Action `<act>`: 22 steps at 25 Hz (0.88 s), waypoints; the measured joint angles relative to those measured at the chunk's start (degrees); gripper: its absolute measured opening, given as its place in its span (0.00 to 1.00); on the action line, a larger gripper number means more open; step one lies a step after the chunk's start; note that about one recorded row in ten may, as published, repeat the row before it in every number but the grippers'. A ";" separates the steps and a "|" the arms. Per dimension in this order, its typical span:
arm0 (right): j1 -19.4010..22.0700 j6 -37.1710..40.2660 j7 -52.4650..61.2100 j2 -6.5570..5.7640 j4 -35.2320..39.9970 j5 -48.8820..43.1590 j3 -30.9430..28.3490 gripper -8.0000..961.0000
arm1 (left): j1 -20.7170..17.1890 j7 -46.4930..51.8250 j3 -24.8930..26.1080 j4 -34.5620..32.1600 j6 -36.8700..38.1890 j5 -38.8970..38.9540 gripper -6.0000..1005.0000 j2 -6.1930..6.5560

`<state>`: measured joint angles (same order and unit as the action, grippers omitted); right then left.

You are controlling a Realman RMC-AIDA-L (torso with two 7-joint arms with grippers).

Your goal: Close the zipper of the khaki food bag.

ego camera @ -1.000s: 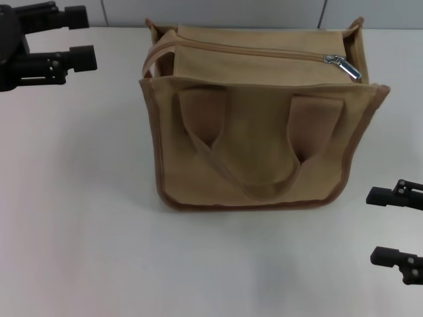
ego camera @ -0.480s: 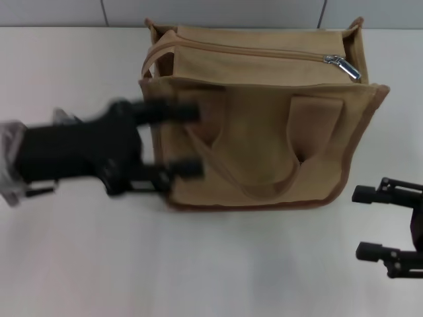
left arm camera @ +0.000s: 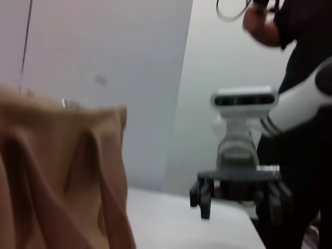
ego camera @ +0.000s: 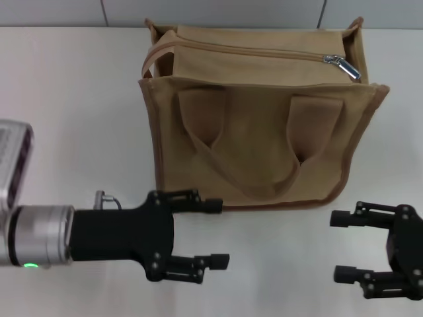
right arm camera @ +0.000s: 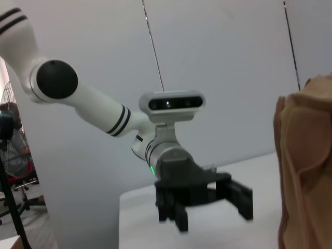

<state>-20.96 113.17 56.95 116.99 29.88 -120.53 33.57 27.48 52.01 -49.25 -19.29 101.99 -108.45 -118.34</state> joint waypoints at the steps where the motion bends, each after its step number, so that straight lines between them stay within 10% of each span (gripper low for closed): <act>1: -0.20 -0.59 -0.78 0.00 -1.03 -0.30 0.00 0.80 | -0.03 -0.36 -0.01 0.50 -0.45 -0.44 0.80 -0.01; 22: -2.36 -6.76 -5.12 1.14 -3.96 -1.61 0.00 0.80 | -0.03 0.10 -0.05 1.34 -0.38 -1.68 0.80 0.13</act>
<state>-23.32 106.42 51.83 118.13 25.92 -122.14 33.58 27.45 52.12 -49.31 -17.94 101.61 -110.13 -118.21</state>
